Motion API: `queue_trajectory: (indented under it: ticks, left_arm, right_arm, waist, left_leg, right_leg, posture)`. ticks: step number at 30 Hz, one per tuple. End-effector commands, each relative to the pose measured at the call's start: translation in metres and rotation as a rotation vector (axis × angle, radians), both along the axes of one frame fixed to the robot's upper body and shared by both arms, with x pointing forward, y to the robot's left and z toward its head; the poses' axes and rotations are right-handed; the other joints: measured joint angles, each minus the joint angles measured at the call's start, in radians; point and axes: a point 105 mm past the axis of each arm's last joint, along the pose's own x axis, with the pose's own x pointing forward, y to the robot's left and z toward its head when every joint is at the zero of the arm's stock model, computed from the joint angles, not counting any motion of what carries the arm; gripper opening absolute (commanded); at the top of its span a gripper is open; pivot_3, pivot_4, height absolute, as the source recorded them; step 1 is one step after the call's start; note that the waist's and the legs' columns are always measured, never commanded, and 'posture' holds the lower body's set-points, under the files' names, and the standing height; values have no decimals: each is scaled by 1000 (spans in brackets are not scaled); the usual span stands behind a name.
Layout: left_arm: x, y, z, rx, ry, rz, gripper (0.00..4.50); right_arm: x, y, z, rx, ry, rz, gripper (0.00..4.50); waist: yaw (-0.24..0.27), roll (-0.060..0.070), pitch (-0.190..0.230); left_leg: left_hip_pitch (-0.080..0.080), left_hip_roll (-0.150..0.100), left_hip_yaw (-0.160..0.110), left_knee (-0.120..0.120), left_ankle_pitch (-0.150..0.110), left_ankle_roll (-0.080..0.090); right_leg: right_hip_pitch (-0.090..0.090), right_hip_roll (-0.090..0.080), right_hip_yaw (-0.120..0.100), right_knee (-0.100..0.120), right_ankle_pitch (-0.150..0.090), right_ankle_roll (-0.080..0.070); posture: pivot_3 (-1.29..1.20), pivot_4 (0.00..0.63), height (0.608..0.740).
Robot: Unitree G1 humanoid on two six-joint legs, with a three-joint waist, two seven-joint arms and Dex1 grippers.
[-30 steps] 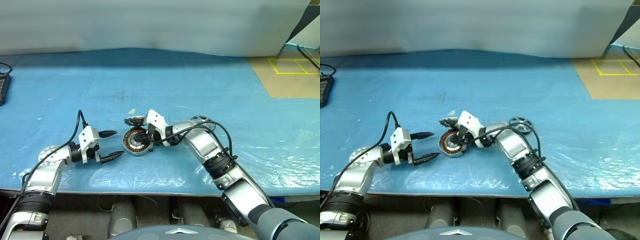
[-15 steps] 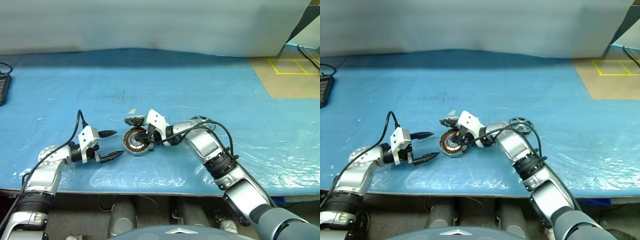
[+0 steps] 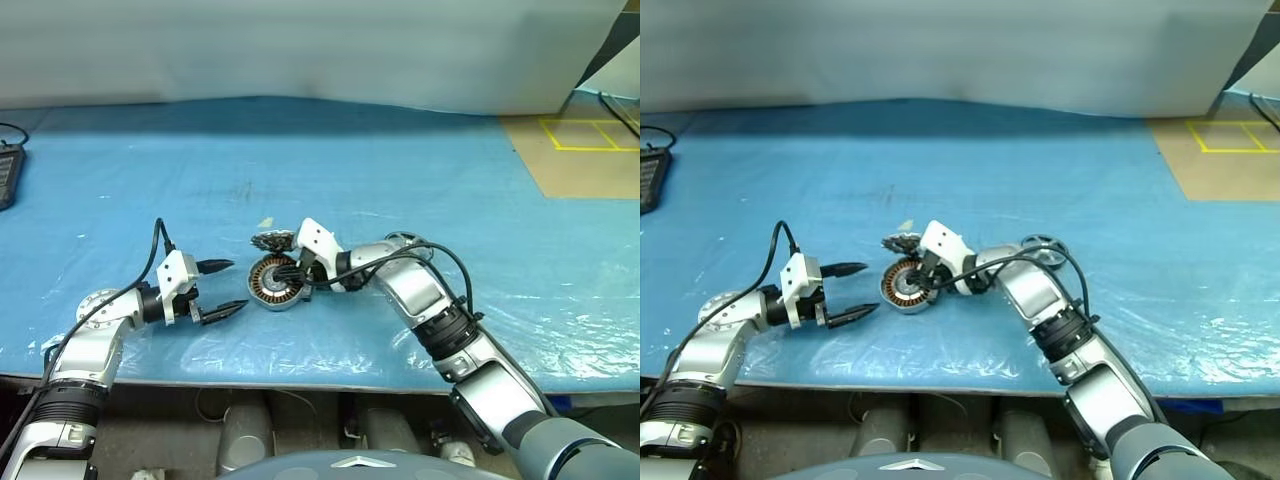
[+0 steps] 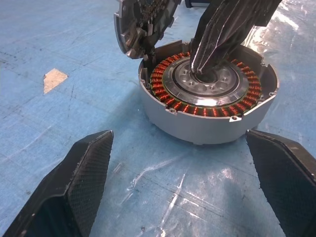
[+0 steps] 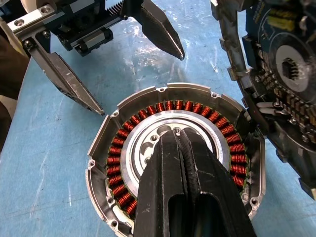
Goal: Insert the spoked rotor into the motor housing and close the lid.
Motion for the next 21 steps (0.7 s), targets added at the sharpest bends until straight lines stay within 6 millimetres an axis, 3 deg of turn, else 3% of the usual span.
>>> queue_trajectory:
  ticks: [1,9,21]
  left_arm:
    - [2,1,8,3,-28,-8,4500]
    - [4,-1,8,1,-31,-8,4500]
    - [3,0,7,0,-28,1,4500]
  right_arm:
    - [1,-13,-10,-34,43,-53,59]
    - [1,-10,14,40,17,-28,59]
    - [-2,-1,21,64,5,14,59]
  waist:
    - [0,0,0]
    - [0,0,0]
    - [-1,0,0]
  left_leg:
    - [0,0,0,0,0,0]
    - [-1,0,0,0,0,0]
    - [-3,0,0,0,0,0]
  right_leg:
    - [0,0,0,0,0,0]
    - [-1,0,0,0,1,-1]
    - [-2,0,0,-1,1,-1]
  posture:
    - [0,150,740]
    - [0,150,740]
    - [0,150,740]
